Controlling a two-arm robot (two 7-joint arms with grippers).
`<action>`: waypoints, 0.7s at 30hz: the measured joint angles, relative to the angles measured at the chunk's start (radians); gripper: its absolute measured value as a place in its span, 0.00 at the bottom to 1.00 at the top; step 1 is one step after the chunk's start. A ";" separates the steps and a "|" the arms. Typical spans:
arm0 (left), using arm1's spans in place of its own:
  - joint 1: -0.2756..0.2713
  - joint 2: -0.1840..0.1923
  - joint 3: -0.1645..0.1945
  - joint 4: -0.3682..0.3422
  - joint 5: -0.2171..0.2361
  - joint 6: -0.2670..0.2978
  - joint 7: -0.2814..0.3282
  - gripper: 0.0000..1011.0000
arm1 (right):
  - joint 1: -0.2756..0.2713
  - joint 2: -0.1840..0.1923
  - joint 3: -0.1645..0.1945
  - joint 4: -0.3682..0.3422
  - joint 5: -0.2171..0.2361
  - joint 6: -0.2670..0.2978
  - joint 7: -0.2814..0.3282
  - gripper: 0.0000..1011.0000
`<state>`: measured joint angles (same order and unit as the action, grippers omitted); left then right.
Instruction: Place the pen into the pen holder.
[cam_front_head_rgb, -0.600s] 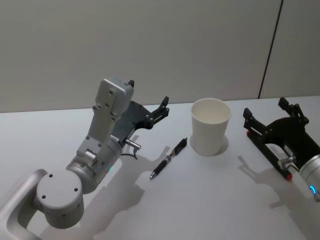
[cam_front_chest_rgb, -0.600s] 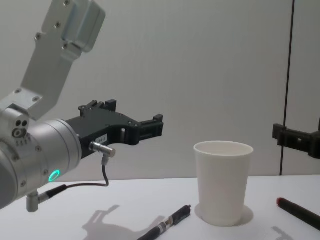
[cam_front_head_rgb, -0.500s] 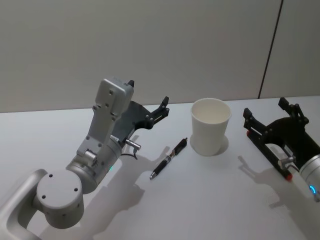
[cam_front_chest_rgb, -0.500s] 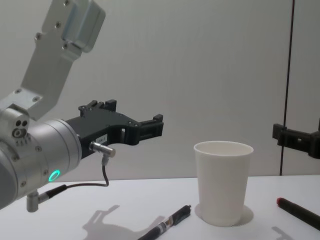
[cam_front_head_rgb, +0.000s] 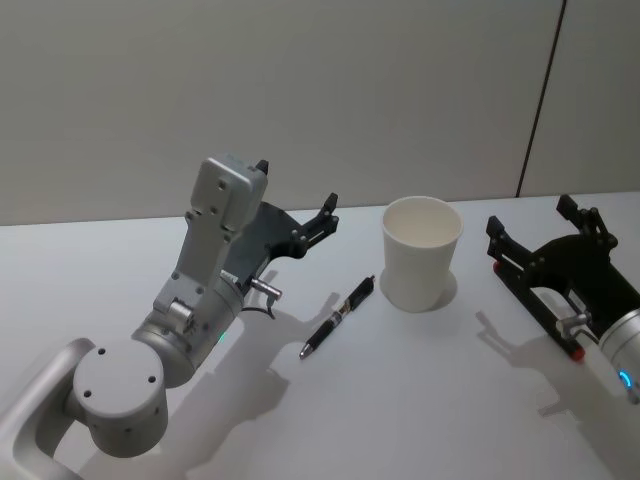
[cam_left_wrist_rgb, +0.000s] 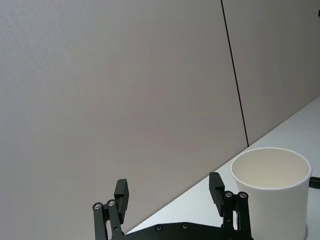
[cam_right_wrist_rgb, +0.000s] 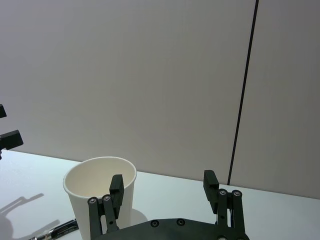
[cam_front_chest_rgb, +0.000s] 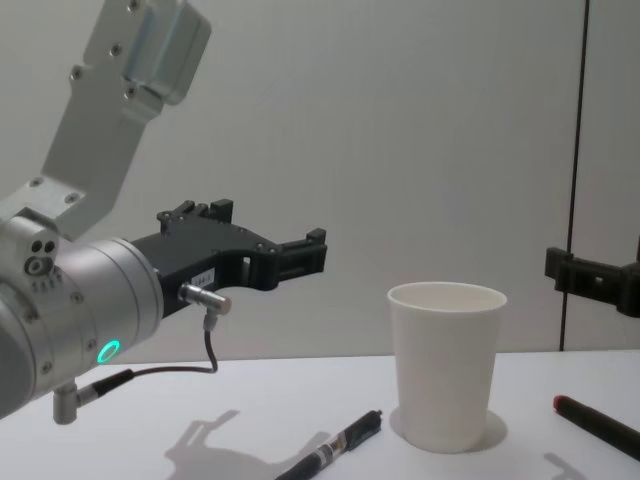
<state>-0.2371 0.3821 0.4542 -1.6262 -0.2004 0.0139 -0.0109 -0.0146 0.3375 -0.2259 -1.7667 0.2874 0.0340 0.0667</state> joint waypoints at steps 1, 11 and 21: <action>0.000 0.000 0.000 0.000 0.000 0.000 0.000 0.99 | 0.000 0.000 0.000 0.000 0.000 0.000 0.000 0.99; 0.000 0.000 0.000 0.000 0.000 0.000 0.000 0.99 | 0.000 0.000 0.000 0.000 0.000 0.000 0.000 0.99; 0.000 0.000 0.000 0.000 0.000 0.000 0.000 0.99 | 0.000 0.000 0.000 0.000 0.000 0.000 0.000 0.99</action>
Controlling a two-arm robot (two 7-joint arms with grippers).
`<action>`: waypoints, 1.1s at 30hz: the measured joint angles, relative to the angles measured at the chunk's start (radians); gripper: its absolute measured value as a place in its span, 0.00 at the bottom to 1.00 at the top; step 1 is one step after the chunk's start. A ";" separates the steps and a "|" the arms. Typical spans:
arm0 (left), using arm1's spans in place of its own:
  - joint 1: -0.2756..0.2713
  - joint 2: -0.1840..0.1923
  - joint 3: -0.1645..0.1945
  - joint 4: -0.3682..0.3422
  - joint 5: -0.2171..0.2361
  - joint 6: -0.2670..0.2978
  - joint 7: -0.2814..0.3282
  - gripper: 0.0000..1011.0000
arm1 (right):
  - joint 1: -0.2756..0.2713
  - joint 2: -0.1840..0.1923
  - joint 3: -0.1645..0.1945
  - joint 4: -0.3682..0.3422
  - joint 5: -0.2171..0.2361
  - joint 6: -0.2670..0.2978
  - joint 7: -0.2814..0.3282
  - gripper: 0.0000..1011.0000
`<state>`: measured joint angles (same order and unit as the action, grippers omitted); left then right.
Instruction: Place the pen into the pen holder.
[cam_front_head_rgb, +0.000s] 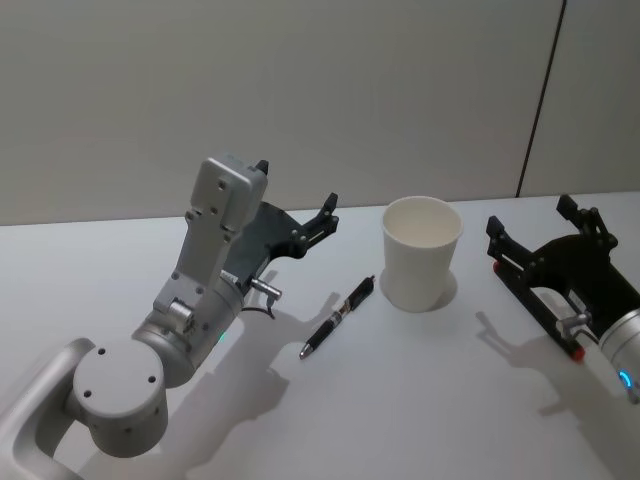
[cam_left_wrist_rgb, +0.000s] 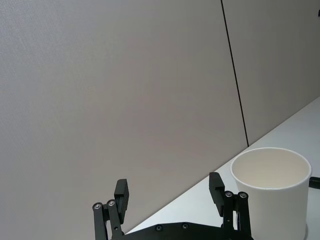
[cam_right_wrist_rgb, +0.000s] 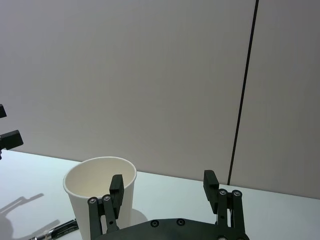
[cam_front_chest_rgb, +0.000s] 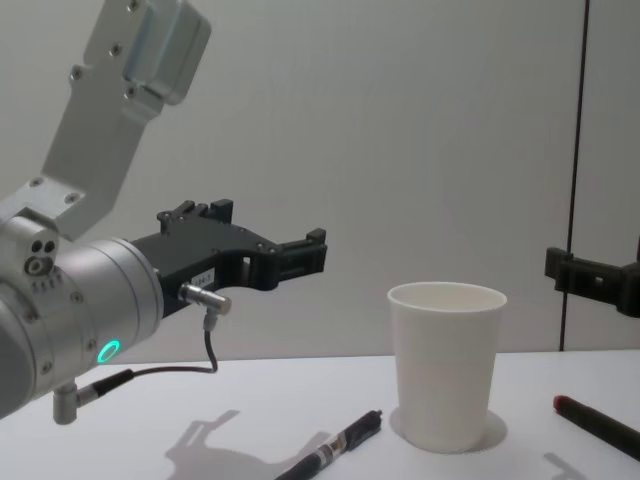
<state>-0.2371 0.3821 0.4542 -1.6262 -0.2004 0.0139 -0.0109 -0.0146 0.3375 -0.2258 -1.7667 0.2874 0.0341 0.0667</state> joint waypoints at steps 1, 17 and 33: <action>0.000 0.000 0.000 0.000 0.000 0.000 0.000 0.99 | 0.000 0.000 0.000 0.000 0.000 0.000 0.000 0.99; 0.000 0.000 0.000 0.000 0.000 0.000 0.000 0.99 | 0.000 0.000 0.000 0.000 0.000 0.000 0.000 0.99; 0.000 0.000 0.000 0.000 0.000 0.000 0.000 0.99 | 0.000 0.000 0.000 0.000 0.000 0.000 0.000 0.99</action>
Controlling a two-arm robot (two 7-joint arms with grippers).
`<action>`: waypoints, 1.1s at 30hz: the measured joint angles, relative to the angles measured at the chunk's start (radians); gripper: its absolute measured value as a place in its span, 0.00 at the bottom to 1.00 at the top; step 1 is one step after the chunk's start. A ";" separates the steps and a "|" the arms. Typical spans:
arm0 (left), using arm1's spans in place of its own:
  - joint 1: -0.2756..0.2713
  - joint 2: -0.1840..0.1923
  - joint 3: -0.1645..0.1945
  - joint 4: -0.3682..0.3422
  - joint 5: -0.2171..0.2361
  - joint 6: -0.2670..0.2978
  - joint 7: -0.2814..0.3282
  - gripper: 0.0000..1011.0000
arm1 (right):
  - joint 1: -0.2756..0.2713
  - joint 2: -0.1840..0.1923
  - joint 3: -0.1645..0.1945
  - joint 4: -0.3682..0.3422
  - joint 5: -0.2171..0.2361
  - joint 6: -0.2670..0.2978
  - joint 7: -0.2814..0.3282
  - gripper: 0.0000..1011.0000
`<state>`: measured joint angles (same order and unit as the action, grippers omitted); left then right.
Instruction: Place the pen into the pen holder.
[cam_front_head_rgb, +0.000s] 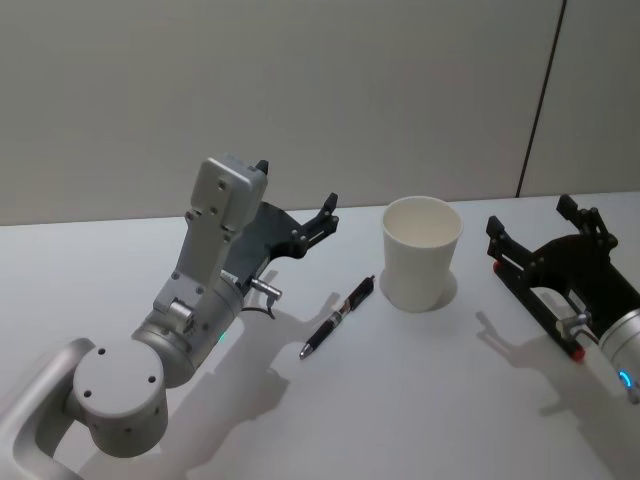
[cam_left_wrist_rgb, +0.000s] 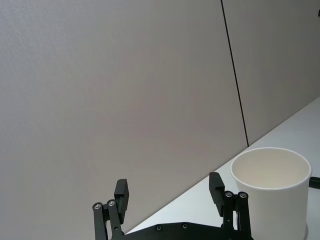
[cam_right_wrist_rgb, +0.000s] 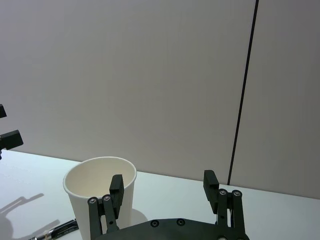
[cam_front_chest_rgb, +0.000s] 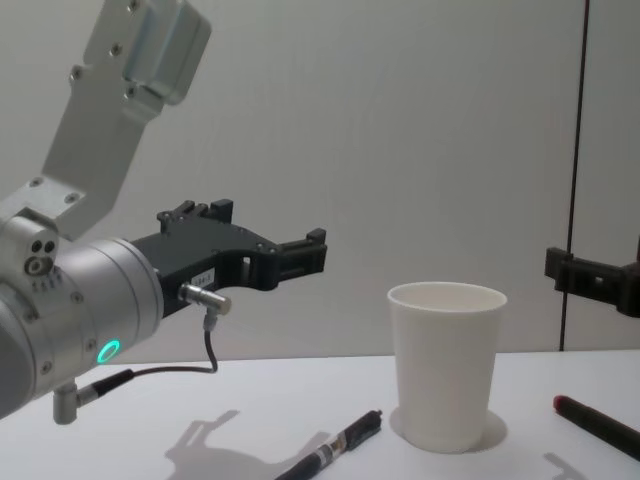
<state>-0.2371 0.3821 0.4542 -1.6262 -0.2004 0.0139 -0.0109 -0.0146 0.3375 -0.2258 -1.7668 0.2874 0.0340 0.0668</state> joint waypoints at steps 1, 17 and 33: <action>0.000 0.000 0.000 0.000 0.000 0.000 0.000 0.99 | 0.000 0.000 0.000 0.000 0.000 0.000 0.000 0.99; 0.000 0.000 0.000 0.000 0.000 0.000 0.000 0.99 | 0.000 0.000 0.000 0.000 0.000 0.000 0.000 0.99; 0.000 0.000 0.000 0.000 0.000 0.000 0.000 0.99 | 0.001 0.000 0.000 0.000 0.000 0.001 0.001 0.99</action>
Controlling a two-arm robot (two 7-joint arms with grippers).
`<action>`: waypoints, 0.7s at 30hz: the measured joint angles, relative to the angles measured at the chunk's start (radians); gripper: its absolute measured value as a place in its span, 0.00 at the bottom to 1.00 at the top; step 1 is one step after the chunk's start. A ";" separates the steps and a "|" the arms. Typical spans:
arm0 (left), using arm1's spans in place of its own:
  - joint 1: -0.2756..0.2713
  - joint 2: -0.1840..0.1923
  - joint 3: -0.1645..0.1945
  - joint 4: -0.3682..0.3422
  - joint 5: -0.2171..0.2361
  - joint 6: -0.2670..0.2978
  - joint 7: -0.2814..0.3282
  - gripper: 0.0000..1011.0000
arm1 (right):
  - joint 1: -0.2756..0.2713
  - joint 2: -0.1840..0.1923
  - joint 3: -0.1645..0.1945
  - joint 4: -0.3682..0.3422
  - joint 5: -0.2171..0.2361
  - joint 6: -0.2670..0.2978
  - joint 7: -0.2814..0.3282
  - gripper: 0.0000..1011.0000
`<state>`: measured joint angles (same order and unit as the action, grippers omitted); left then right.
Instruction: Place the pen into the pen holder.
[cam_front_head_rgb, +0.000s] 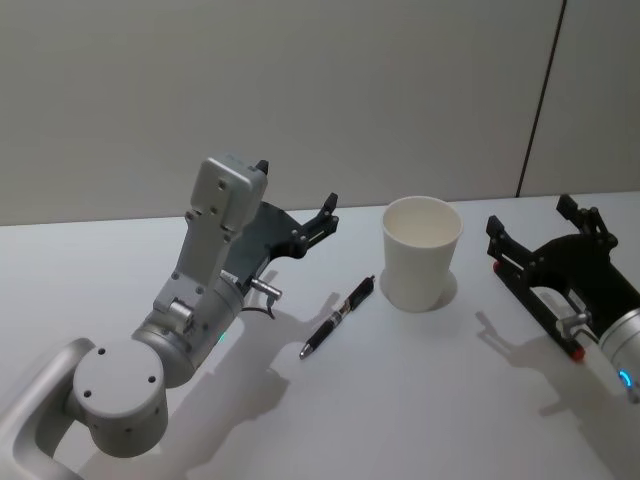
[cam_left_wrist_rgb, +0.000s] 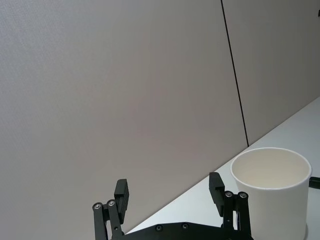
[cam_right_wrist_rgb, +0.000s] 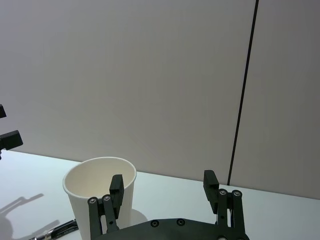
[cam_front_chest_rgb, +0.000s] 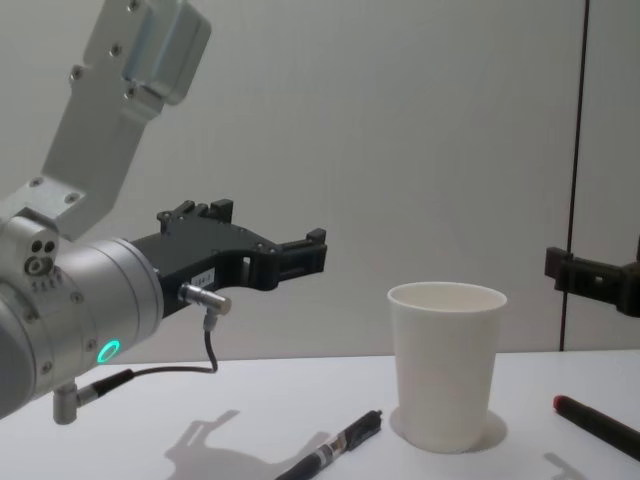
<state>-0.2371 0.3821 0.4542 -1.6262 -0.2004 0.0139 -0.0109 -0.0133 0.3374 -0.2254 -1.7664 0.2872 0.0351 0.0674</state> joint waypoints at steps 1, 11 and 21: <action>0.000 0.000 0.000 0.000 0.000 0.000 0.000 0.99 | 0.001 0.000 0.001 0.000 0.000 0.001 0.000 0.99; 0.000 0.000 0.000 0.000 0.000 0.000 0.000 0.99 | 0.027 0.010 0.019 0.007 -0.008 0.053 0.000 0.99; 0.000 0.000 0.000 0.000 0.000 0.000 0.000 0.99 | 0.082 0.027 0.047 0.001 -0.008 0.203 0.009 0.99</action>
<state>-0.2371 0.3821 0.4542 -1.6262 -0.2004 0.0139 -0.0109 0.0688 0.3647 -0.1786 -1.7651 0.2790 0.2376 0.0764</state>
